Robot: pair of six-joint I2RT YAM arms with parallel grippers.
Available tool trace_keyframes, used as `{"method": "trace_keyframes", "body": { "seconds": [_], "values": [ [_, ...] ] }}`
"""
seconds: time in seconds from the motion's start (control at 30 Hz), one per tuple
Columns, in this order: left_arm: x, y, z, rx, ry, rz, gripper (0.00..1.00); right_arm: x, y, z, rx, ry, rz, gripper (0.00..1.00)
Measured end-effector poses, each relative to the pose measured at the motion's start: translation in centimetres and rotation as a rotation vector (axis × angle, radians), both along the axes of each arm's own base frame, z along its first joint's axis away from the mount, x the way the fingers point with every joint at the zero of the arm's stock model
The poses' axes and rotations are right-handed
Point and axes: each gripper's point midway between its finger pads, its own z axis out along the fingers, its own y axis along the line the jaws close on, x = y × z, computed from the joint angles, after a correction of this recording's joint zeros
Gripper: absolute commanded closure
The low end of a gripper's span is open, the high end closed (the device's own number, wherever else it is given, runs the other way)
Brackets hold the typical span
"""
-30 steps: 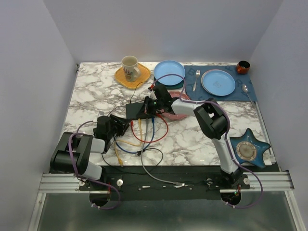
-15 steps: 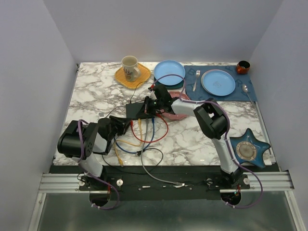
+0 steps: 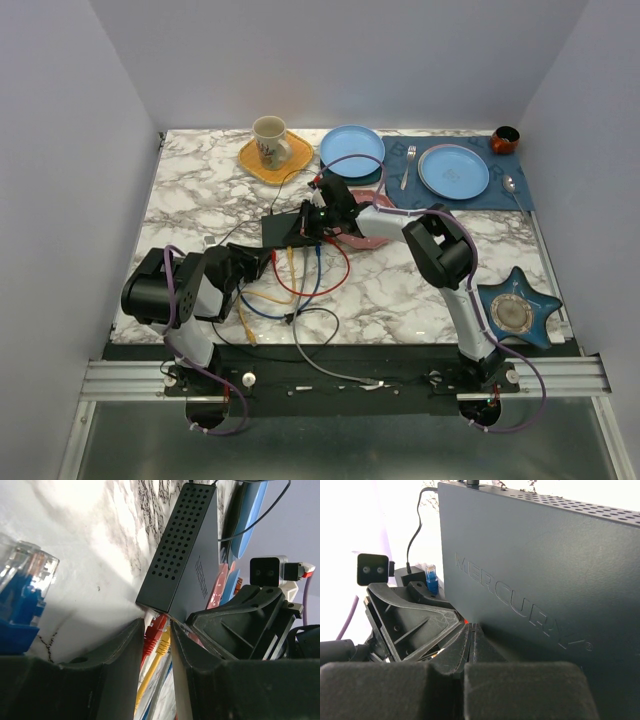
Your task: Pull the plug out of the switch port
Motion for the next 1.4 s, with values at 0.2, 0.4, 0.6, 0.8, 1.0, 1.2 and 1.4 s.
{"method": "trace_keyframes", "body": {
  "seconds": [0.2, 0.4, 0.6, 0.8, 1.0, 1.2, 1.4],
  "values": [
    [-0.1, 0.0, -0.1, 0.011, 0.01, 0.013, 0.59, -0.1, 0.0, -0.1, -0.003, 0.007, -0.001, 0.99],
    [-0.1, 0.0, 0.0, 0.023, 0.024, 0.032, 0.59, -0.1, 0.0, -0.1, -0.003, 0.01, -0.004, 0.99],
    [0.2, 0.0, 0.0, 0.043, 0.047, 0.046, 0.58, -0.1, 0.0, -0.1, -0.003, 0.011, -0.004, 0.99],
    [0.7, 0.0, 0.0, 0.052, 0.054, 0.053, 0.58, -0.1, -0.1, -0.1, -0.007, 0.015, -0.004, 0.99],
    [1.3, -0.3, -0.1, 0.055, 0.054, 0.052, 0.62, -0.3, -0.3, -0.4, -0.018, 0.027, -0.004, 0.99],
    [1.5, -0.5, -0.3, 0.057, 0.056, 0.047, 0.69, -1.0, -0.4, -1.5, -0.046, 0.054, 0.007, 0.99],
    [1.7, -0.6, -0.1, 0.055, 0.047, 0.045, 0.73, -1.1, -0.4, -1.6, -0.047, 0.053, 0.009, 0.99]
  ]
}}
